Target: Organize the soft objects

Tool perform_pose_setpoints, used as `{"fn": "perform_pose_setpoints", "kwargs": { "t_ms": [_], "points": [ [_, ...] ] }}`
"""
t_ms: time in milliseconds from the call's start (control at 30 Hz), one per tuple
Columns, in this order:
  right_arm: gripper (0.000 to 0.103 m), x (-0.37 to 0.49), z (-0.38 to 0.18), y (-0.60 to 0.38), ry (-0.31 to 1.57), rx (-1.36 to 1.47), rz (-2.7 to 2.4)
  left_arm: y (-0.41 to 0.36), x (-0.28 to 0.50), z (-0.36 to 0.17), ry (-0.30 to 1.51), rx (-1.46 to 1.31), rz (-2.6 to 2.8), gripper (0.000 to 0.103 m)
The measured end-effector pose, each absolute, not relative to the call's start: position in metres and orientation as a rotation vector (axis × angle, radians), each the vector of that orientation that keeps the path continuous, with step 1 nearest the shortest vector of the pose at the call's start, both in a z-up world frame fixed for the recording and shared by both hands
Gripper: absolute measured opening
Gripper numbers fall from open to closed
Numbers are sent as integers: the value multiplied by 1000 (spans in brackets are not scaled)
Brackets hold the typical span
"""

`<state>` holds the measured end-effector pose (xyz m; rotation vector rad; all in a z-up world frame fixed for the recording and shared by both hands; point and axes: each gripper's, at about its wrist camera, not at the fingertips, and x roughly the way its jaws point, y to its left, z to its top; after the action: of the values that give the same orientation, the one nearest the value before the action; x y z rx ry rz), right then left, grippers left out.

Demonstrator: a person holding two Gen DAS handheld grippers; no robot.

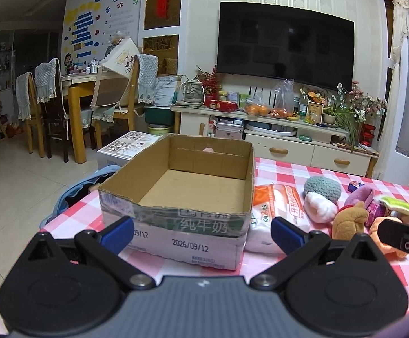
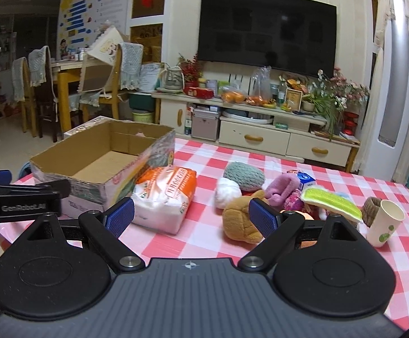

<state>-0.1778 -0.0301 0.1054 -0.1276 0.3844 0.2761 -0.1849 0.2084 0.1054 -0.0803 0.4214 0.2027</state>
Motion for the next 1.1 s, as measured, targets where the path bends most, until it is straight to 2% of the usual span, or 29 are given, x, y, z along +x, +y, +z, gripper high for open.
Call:
{"fn": "perform_pose_setpoints", "kwargs": {
  "t_ms": [600, 900, 1100],
  "points": [
    [103, -165, 107, -79, 366, -83, 124, 167, -175, 99, 452, -38, 80, 102],
    [103, -160, 99, -133, 398, -10, -20, 113, -161, 91, 490, 67, -75, 102],
    [103, -152, 98, -139, 362, -162, -100, 76, -138, 90, 530, 110, -169, 102]
  ]
}}
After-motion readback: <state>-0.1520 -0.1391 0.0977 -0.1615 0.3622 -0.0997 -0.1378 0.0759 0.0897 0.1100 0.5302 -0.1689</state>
